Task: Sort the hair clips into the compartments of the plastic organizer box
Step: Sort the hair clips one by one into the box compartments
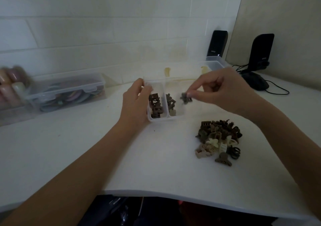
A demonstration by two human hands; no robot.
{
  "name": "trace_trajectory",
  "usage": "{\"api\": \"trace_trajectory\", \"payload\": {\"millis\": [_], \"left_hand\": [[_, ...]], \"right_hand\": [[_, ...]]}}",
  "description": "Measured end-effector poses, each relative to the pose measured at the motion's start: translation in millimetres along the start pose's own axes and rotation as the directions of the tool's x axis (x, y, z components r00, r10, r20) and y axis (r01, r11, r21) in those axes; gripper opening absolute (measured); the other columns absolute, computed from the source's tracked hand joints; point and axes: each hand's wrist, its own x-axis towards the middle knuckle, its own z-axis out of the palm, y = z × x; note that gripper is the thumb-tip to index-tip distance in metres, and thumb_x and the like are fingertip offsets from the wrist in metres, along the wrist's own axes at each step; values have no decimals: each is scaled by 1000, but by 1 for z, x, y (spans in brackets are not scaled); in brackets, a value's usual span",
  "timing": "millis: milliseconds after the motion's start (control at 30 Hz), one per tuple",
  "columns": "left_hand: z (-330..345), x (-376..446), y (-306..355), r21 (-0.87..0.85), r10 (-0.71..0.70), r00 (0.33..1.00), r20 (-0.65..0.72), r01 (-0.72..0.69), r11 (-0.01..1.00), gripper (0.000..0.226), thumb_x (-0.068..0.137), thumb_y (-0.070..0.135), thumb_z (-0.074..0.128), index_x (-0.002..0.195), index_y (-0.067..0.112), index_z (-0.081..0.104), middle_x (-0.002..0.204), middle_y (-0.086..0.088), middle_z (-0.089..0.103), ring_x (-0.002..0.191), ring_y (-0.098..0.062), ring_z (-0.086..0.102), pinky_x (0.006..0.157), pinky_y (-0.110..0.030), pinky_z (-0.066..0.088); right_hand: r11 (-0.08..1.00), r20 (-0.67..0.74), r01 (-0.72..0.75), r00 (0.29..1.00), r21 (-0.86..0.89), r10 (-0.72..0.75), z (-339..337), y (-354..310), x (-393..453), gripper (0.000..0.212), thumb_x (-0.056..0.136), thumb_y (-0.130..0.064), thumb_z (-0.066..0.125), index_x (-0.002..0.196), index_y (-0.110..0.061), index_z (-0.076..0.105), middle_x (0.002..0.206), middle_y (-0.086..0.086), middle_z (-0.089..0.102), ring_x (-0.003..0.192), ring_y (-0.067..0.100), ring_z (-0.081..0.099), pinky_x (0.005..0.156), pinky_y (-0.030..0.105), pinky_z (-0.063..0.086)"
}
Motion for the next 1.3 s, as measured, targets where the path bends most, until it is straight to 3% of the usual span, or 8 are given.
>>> {"api": "trace_trajectory", "payload": {"millis": [133,333,533,633,733,900,1033,1300], "left_hand": [[4,-4,9,-64,25,1000,9,-25,998,23,91,9,44,68,6,40,60,4,38,51,0,36,48,-9,31],[4,-6,10,-94,40,999,33,-37,995,19,84,18,42,71,3,41,61,2,39,52,-2,36,48,-9,31],[3,-6,9,-119,41,999,33,-37,992,21,83,19,43,73,0,45,61,2,43,52,-2,38,49,-10,31],[4,-6,9,-126,36,998,47,-30,992,17,83,18,43,70,7,43,60,3,41,52,-2,36,48,-11,30],[4,-5,8,-147,-10,999,44,16,989,19,85,15,45,71,3,41,61,2,40,54,-5,35,47,-14,31],[4,-2,4,-98,-26,1000,14,27,995,21,88,10,45,74,-5,42,63,-3,39,56,-5,34,48,-12,29],[0,1,2,-124,-78,997,-1,77,989,36,78,26,42,79,-9,46,63,-9,41,60,-17,40,53,-26,32],[-5,3,3,-120,-75,997,-35,71,990,55,69,42,41,81,-12,46,67,-11,40,63,-18,40,54,-29,31]], "right_hand": [[996,-196,13,980,-84,-30,17,2,1,6,80,-23,71,82,-17,74,40,-4,40,38,8,25,43,12,24],[872,-65,-71,997,-485,44,41,3,-3,8,77,-41,70,78,-34,75,41,-17,36,40,5,38,46,18,26],[791,129,-31,982,-611,139,29,-7,0,20,79,-54,62,93,-44,71,45,-22,41,46,-1,39,48,14,28],[759,130,28,989,-650,74,31,-5,-3,23,84,-55,54,98,-46,70,61,-14,63,50,4,43,50,15,30],[796,82,87,996,-599,-48,31,-3,-4,21,84,-48,58,99,-41,71,66,-12,71,47,1,44,50,13,30],[978,-12,46,999,-204,-50,7,-1,-2,22,77,-44,65,87,-27,76,39,-1,41,37,11,27,43,14,25],[997,187,25,982,-74,-11,1,-1,-3,22,72,-38,70,76,-17,73,43,8,38,40,14,26,44,11,25],[961,512,-148,822,-232,250,-10,13,-4,12,75,-36,72,86,-32,76,41,-6,43,40,11,32,48,13,30]]}}
